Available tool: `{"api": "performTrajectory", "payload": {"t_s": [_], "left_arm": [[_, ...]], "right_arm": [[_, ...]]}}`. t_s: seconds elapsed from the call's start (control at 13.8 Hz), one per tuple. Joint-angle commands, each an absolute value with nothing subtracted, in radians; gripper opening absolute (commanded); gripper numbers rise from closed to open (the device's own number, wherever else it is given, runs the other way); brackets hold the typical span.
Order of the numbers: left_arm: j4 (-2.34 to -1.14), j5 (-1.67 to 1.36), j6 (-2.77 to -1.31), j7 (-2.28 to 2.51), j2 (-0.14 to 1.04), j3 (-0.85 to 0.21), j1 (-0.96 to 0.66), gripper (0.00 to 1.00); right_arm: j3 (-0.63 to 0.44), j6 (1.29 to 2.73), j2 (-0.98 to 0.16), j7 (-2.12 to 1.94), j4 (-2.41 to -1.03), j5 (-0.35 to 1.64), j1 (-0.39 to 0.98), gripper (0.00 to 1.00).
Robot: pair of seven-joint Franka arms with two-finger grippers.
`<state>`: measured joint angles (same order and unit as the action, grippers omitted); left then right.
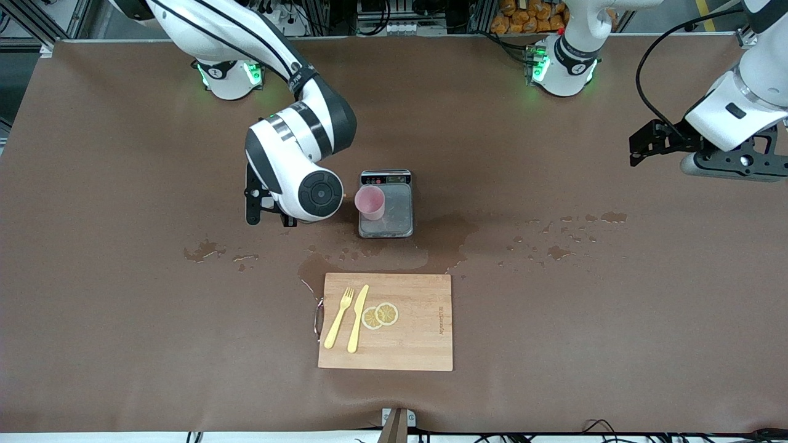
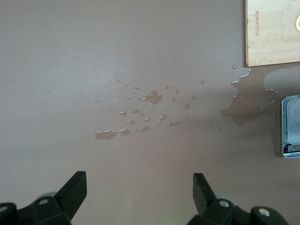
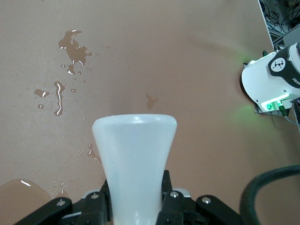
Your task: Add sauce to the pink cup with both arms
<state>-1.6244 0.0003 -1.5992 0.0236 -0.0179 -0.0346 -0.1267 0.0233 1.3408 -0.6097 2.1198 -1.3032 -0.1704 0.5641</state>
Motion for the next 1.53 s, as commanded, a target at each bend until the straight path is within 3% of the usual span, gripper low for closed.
{"api": "performTrajectory", "payload": {"t_s": [0.0,0.15,1.09,1.45], "left_arm": [[-1.598,-0.018,-1.578,0.031,-0.006,-0.034,-0.127,1.0],[-1.598,-0.018,-1.578,0.031,-0.008,-0.034,-0.129,1.0],[-1.598,-0.018,-1.578,0.031,-0.006,-0.034,-0.129,1.0],[-1.598,-0.018,-1.578,0.031,-0.006,-0.034,-0.13,1.0]], "right_arm": [[0.018,1.316,-0.621,2.155,-1.278,-0.195,0.58,0.15],[0.018,1.307,-0.643,2.169,-1.244,-0.195,0.584,0.0],[0.02,1.313,-0.65,2.172,-1.241,-0.19,0.584,0.0],[0.026,1.318,-0.64,2.109,-1.21,-0.128,0.52,0.0]]}}
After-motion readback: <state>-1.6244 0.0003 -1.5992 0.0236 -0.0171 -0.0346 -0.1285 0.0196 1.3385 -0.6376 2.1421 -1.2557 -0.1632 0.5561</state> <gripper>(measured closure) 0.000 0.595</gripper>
